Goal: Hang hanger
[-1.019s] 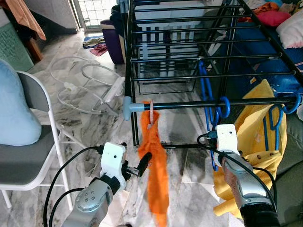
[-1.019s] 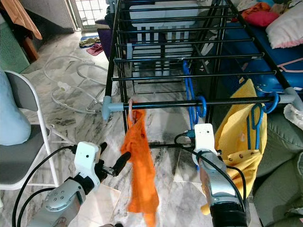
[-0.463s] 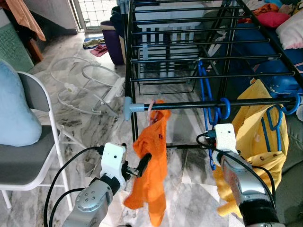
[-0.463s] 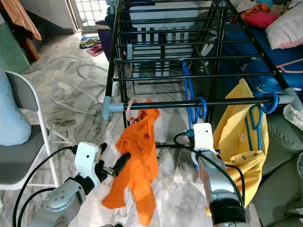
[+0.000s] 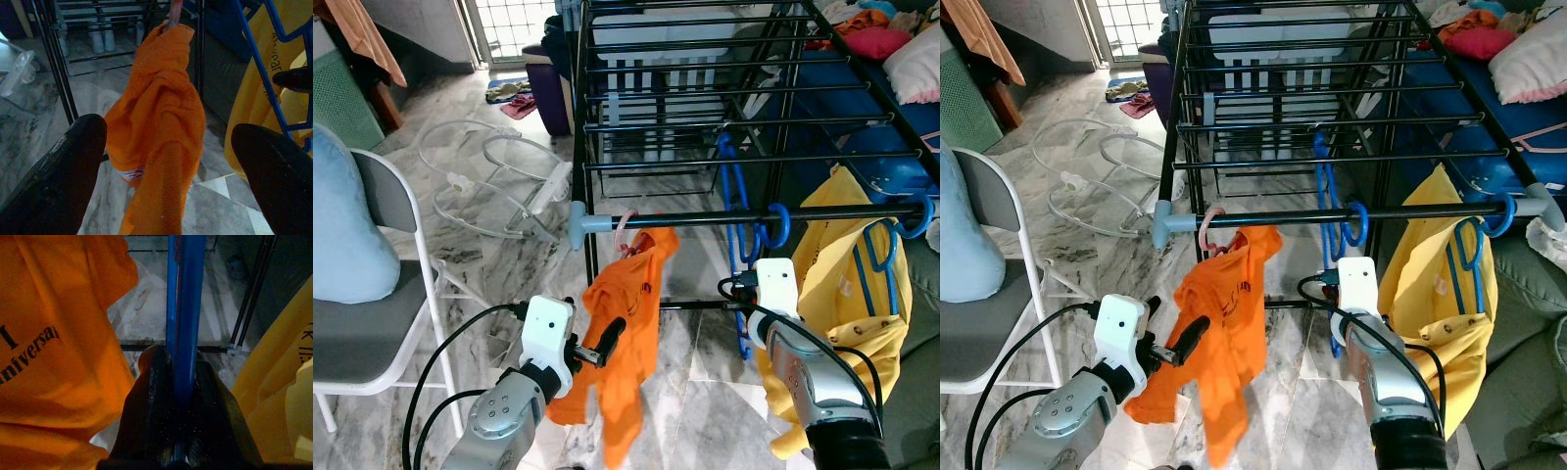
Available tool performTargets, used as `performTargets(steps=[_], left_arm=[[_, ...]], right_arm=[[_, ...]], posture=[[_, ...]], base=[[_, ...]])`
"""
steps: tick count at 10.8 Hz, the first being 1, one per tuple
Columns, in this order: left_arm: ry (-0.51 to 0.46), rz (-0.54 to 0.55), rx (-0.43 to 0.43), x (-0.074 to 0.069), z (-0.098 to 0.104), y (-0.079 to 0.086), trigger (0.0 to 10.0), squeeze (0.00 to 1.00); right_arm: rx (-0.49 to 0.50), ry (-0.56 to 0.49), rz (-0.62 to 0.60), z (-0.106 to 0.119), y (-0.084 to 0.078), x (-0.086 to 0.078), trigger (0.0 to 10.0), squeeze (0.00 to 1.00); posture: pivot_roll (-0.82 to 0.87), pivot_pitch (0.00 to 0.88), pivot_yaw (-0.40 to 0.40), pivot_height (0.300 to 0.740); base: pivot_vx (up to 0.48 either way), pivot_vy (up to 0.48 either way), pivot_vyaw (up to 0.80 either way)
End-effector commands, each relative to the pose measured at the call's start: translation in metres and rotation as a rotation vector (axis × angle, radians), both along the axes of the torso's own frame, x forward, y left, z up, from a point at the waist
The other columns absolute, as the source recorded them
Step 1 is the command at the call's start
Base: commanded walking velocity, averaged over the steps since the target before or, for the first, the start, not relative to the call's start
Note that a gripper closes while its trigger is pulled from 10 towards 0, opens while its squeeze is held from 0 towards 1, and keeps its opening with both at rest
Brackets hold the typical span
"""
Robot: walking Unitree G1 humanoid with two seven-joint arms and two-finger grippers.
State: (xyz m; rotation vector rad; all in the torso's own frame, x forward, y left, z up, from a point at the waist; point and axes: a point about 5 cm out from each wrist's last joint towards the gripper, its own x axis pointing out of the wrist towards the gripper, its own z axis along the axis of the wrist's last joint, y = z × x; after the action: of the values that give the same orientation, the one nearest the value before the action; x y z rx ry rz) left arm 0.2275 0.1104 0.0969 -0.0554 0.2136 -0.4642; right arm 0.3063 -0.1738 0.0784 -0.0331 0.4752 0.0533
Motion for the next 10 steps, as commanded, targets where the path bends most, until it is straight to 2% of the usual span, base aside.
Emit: performTargets(steps=[1, 4, 5, 7, 10], left_arm=[[0.012, 0.004, 0.016, 0.0, -0.002, 0.002, 10.0, 0.0], [0.014, 0.001, 0.015, 0.002, -0.002, 0.002, 10.0, 0.0], [0.014, 0.0, 0.015, 0.002, -0.002, 0.001, 10.0, 0.0], [0.011, 0.004, 0.016, 0.002, -0.002, 0.002, 10.0, 0.0], [0.011, 0.006, 0.015, 0.001, -0.002, 0.002, 10.0, 0.0]], right_arm=[[0.01, 0.138, -0.01, -0.024, -0.001, -0.015, 10.0, 0.0], [0.003, 0.053, 0.008, 0.001, 0.003, 0.002, 10.0, 0.0], [0.004, 0.041, 0.012, 0.008, 0.003, 0.011, 10.0, 0.0], [-0.002, 0.026, 0.02, 0.015, 0.003, 0.018, 10.0, 0.0], [-0.012, 0.028, 0.037, 0.011, 0.004, 0.012, 10.0, 0.0]], posture=[[-0.02, 0.1, 0.038, 0.74], [-0.03, 0.097, 0.04, 0.74], [-0.02, 0.095, 0.04, 0.74], [-0.02, 0.095, 0.04, 0.74], [-0.02, 0.095, 0.038, 0.74]], base=[[0.0, 0.0, 0.0], [0.0, 0.0, 0.0], [0.0, 0.0, 0.0], [0.0, 0.0, 0.0], [0.0, 0.0, 0.0]])
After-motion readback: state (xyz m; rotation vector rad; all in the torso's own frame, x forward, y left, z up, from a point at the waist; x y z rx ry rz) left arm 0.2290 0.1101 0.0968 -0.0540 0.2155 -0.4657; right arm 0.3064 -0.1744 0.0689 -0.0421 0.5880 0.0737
